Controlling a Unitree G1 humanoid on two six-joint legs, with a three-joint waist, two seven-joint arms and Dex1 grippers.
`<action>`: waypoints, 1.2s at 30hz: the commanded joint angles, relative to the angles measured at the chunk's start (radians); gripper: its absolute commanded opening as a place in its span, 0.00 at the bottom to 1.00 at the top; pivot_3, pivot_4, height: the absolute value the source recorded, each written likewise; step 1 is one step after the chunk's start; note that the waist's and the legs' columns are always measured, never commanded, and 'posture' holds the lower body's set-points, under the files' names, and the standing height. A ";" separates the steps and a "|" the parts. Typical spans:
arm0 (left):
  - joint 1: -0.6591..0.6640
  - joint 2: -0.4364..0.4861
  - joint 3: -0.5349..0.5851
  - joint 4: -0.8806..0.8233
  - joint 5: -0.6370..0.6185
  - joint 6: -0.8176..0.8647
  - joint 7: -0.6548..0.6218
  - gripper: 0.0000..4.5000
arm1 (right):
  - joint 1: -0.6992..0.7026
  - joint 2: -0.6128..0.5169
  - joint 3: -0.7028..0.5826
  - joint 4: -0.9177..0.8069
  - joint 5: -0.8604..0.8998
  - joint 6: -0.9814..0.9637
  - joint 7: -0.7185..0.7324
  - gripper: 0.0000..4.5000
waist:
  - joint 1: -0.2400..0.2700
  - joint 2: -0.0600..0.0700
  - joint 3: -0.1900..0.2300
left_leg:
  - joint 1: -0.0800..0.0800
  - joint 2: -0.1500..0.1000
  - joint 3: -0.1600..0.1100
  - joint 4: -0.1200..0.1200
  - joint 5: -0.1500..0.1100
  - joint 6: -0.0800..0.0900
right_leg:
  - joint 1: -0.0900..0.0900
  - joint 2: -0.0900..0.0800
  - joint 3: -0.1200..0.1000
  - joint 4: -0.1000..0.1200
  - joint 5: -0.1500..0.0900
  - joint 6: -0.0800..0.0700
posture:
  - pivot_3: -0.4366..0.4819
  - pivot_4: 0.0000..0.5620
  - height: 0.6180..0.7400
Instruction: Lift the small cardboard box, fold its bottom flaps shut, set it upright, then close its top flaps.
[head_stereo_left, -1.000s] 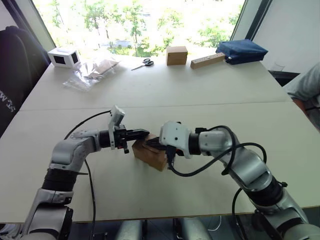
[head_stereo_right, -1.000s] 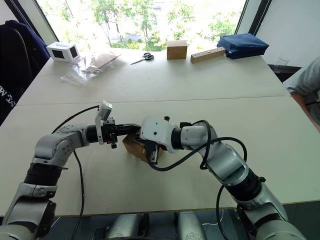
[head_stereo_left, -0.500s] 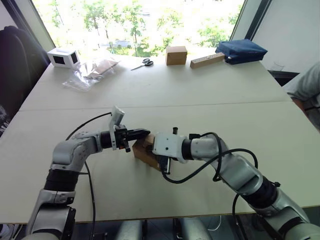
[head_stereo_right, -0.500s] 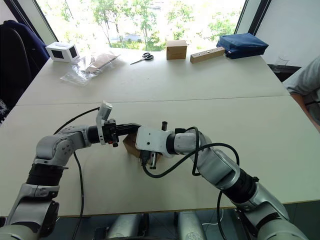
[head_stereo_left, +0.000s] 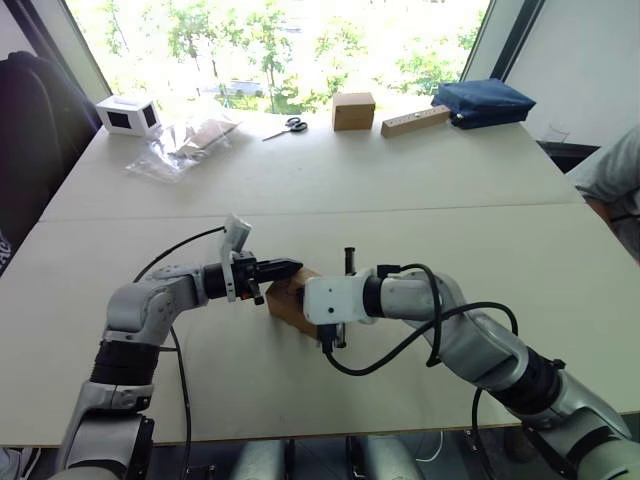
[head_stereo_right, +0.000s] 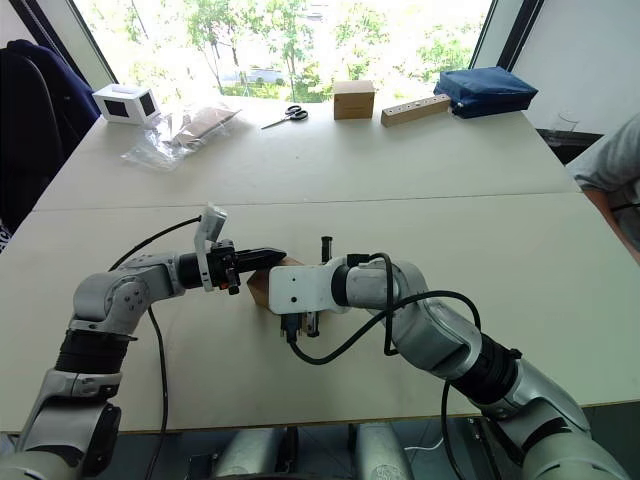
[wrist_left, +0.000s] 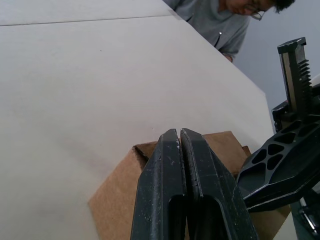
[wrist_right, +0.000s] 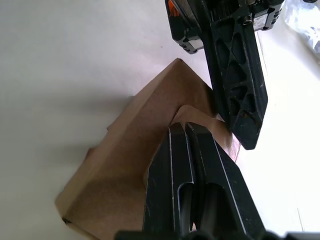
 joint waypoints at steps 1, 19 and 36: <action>0.002 -0.007 0.005 -0.016 -0.010 0.007 0.006 0.02 | 0.003 0.048 -0.057 -0.042 0.049 0.048 0.017 0.00 | -0.001 0.000 0.000 | 0.000 0.000 0.000 0.000 0.000 0.000 | 0.000 0.000 0.000 0.000 0.000 0.000 | 0.48 0.27 1.00; -0.003 -0.012 0.046 -0.037 -0.066 0.074 0.028 0.02 | 0.019 0.010 0.003 -0.010 -0.022 0.049 0.025 0.00 | -0.001 0.000 0.000 | 0.000 0.000 0.000 0.000 0.000 0.000 | 0.000 0.000 0.000 0.000 0.000 0.000 | 0.48 0.27 1.00; 0.008 -0.004 0.032 -0.061 -0.067 0.076 0.036 0.02 | 0.018 -0.005 0.005 0.038 -0.148 -0.025 0.036 0.00 | 0.000 0.000 0.000 | 0.000 0.000 0.000 0.000 0.000 -0.001 | 0.000 0.000 0.000 0.000 0.000 0.000 | 0.48 0.27 1.00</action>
